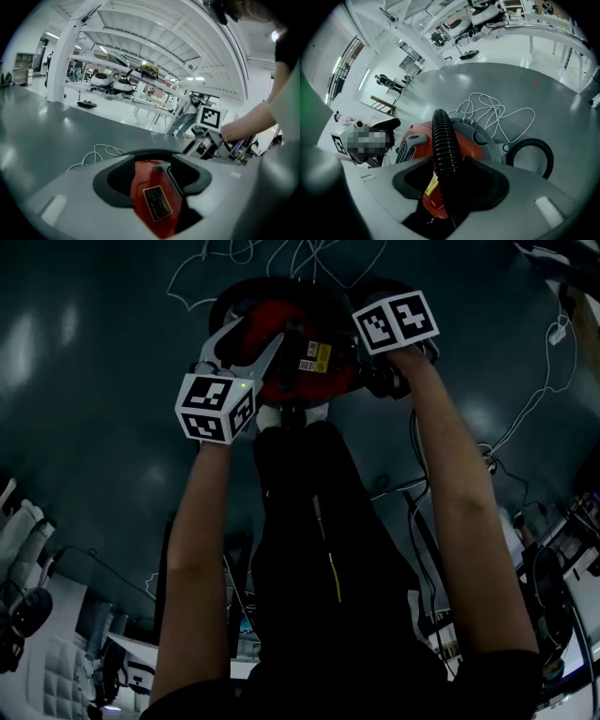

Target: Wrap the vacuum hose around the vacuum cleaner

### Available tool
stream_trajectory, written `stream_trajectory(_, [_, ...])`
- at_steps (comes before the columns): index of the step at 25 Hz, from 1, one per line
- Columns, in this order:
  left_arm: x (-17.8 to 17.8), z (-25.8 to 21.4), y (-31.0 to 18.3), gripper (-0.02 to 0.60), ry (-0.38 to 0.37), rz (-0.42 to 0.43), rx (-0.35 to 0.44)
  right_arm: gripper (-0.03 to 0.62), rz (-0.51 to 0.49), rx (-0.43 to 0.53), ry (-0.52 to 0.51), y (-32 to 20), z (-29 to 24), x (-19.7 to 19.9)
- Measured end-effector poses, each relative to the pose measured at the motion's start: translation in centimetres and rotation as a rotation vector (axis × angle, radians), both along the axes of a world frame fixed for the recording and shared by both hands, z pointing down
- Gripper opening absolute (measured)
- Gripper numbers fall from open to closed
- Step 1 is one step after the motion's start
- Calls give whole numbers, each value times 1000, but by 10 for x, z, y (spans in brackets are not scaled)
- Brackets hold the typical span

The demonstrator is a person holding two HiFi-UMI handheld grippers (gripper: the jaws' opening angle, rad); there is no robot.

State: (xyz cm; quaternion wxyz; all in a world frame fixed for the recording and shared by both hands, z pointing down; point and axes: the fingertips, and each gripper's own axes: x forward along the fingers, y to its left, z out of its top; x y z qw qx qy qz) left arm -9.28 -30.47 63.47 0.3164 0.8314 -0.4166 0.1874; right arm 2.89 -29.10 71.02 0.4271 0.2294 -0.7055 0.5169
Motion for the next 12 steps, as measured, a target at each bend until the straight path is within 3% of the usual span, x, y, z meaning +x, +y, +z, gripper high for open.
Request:
stream_trajectory(4, [9,-1,5,199,-9,47,-14,236,2,3,-85,6,-13,3])
stream_trajectory(7, [13,3,5,199,-20,61,-19,242,-96,-61,-115,28,-17,3])
stream_trajectory(9, [17,5,6,199,-19,67,-26,242,-168,-45,-106,42,-16,2])
stream_trajectory(12, [29,2,9,199,-20,98,-24,262,-157,-29,-118,51,-19,-1])
